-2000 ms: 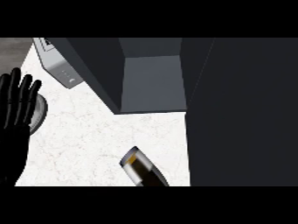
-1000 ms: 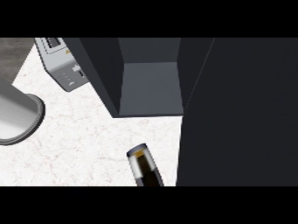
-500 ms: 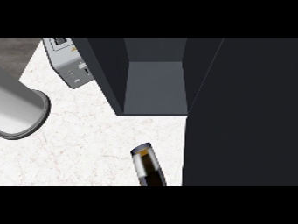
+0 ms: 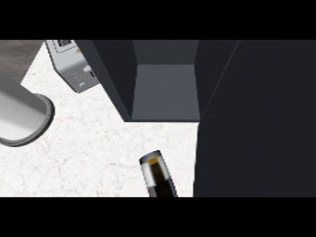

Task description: Pick up the wine, place it into the cabinet and close the cabinet

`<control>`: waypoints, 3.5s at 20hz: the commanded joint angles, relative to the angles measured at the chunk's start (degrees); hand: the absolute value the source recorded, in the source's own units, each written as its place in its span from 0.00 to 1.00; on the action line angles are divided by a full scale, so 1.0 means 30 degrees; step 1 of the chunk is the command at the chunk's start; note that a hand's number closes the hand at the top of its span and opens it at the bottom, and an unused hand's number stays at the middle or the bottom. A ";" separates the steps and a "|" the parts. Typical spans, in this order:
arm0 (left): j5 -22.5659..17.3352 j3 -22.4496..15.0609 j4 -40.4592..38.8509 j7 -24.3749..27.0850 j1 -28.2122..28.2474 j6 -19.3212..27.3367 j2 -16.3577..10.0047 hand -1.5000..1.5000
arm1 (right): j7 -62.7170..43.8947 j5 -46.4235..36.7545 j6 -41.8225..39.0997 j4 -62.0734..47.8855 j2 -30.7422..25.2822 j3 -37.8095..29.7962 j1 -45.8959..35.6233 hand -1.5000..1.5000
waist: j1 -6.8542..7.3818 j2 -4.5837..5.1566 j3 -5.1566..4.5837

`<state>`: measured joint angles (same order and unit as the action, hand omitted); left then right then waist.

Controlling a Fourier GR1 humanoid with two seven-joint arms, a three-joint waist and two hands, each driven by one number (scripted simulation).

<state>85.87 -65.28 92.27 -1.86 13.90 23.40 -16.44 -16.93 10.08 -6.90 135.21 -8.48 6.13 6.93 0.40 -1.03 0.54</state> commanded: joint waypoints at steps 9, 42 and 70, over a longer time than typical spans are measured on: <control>0.3857 -0.3593 -0.4699 -0.0607 0.2973 0.1778 0.2593 0.00 | -0.1590 0.0188 0.0645 0.1891 -0.0088 -0.0052 -0.0184 0.00 | -0.0051 0.0113 -0.0246; 0.3336 0.1226 -0.4631 0.0210 0.2113 0.1671 0.4418 0.00 | -0.4388 0.0243 0.1423 0.4403 -0.0251 0.0886 -0.0903 0.00 | -0.0392 0.0291 -0.0199; -0.0128 0.4546 -0.6921 0.1615 -0.2032 0.0417 0.5228 0.00 | -0.7382 0.1203 0.1624 0.4899 -0.0399 -0.1241 -0.3370 0.00 | -0.0268 0.0304 -0.0186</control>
<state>86.85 -53.51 71.49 2.27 10.43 23.66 -2.71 -34.46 8.20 -2.96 141.85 -9.73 3.76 -3.88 -0.38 -0.01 0.27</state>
